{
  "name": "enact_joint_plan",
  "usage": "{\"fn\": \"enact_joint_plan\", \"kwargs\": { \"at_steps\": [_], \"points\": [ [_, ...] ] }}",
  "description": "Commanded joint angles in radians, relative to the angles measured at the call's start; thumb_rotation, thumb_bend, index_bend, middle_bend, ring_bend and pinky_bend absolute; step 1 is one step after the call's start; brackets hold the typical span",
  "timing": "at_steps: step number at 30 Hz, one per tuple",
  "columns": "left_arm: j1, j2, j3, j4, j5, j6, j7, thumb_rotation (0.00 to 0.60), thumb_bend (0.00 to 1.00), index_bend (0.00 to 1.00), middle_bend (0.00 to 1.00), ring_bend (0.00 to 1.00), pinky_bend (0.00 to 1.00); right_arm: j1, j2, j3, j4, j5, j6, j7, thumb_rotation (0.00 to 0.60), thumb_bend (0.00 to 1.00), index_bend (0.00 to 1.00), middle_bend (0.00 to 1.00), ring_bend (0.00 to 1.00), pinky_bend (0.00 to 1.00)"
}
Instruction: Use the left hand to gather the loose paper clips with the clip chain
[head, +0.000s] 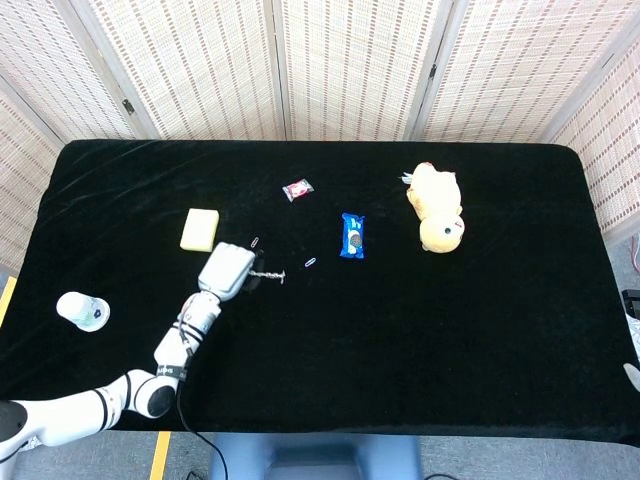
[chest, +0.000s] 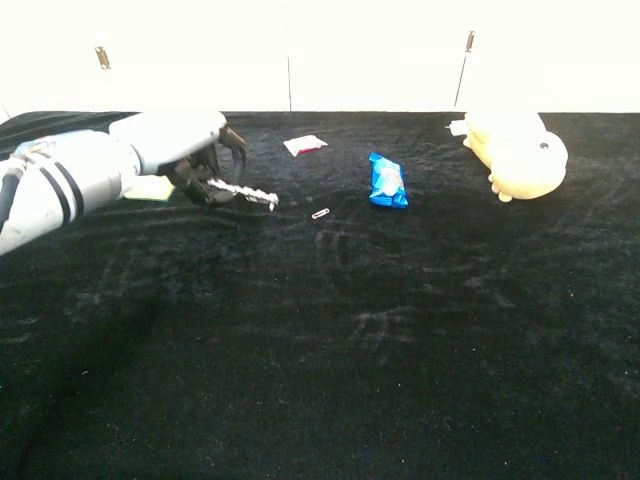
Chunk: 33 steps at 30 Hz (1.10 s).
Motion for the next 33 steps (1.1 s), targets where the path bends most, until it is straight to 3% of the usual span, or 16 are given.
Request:
{"fn": "enact_joint_plan", "kwargs": {
  "at_steps": [1,14,33],
  "points": [
    [-0.016,-0.004,-0.027,0.057,-0.02,-0.01,-0.025,0.6,0.65,0.82,1.0,1.0,1.0,0.002,0.0,0.001,-0.002,0.003,-0.006,-0.003,0.6,0.23,0.0,0.0,0.03,0.0],
    [-0.066,-0.048,-0.046,0.259,-0.098,-0.132,-0.077,0.6,0.65,0.82,1.0,1.0,1.0,0.011,0.002,0.004,-0.018,0.015,-0.033,-0.023,0.6,0.24,0.0,0.0,0.03,0.0],
    [-0.151,-0.179,-0.05,0.519,-0.104,-0.248,-0.142,0.6,0.65,0.82,1.0,1.0,1.0,0.001,0.0,0.009,-0.013,0.024,-0.027,-0.016,0.6,0.24,0.0,0.0,0.03,0.0]
  ]
}}
